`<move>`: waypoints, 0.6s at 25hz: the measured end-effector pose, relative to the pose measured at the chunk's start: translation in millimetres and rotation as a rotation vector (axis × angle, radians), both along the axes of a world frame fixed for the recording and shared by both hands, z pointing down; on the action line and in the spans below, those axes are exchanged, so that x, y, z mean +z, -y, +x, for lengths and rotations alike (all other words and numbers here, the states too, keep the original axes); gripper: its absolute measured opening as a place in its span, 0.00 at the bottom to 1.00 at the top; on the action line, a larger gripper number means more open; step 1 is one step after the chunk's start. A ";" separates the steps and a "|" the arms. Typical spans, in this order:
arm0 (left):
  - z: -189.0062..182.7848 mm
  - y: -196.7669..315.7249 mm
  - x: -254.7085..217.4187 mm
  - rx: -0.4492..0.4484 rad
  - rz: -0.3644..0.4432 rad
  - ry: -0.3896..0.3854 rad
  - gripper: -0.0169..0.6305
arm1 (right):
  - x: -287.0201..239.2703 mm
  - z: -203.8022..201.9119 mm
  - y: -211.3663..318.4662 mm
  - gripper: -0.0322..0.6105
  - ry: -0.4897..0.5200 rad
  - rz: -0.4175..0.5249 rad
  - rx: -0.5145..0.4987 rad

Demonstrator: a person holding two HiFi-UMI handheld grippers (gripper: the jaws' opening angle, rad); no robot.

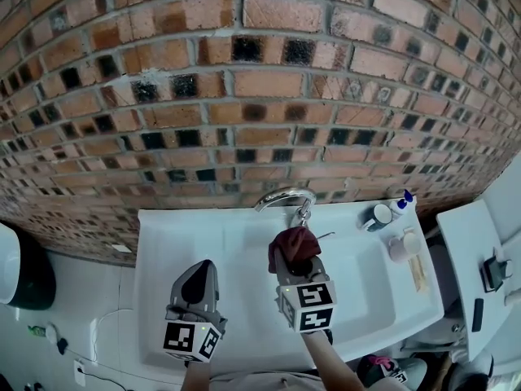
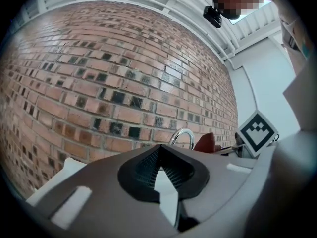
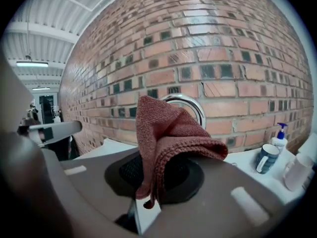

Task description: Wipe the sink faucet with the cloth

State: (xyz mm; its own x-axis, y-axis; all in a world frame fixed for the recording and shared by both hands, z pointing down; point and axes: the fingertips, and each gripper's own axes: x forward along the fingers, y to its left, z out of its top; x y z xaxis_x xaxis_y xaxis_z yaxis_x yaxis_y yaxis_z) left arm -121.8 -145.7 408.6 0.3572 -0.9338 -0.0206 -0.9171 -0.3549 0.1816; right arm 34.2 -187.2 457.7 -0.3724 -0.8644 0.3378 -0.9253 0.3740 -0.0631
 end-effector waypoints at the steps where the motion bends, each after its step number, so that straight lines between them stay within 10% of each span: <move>1: 3.6 -2.8 -3.3 0.005 0.007 0.000 0.04 | -3.8 -0.5 -10.2 0.13 0.009 0.008 -0.006; 15: 27.6 -34.6 -32.4 0.027 0.085 0.058 0.04 | -31.7 11.5 -69.2 0.13 0.097 0.081 -0.011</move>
State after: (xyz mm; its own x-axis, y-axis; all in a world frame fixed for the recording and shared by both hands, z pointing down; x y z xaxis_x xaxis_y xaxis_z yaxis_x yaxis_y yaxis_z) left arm -94.2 -111.1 376.2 0.3854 -0.9194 -0.0781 -0.9150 -0.3918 0.0961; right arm 45.7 -117.9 426.0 -0.4097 -0.8829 0.2294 -0.9120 0.3917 -0.1213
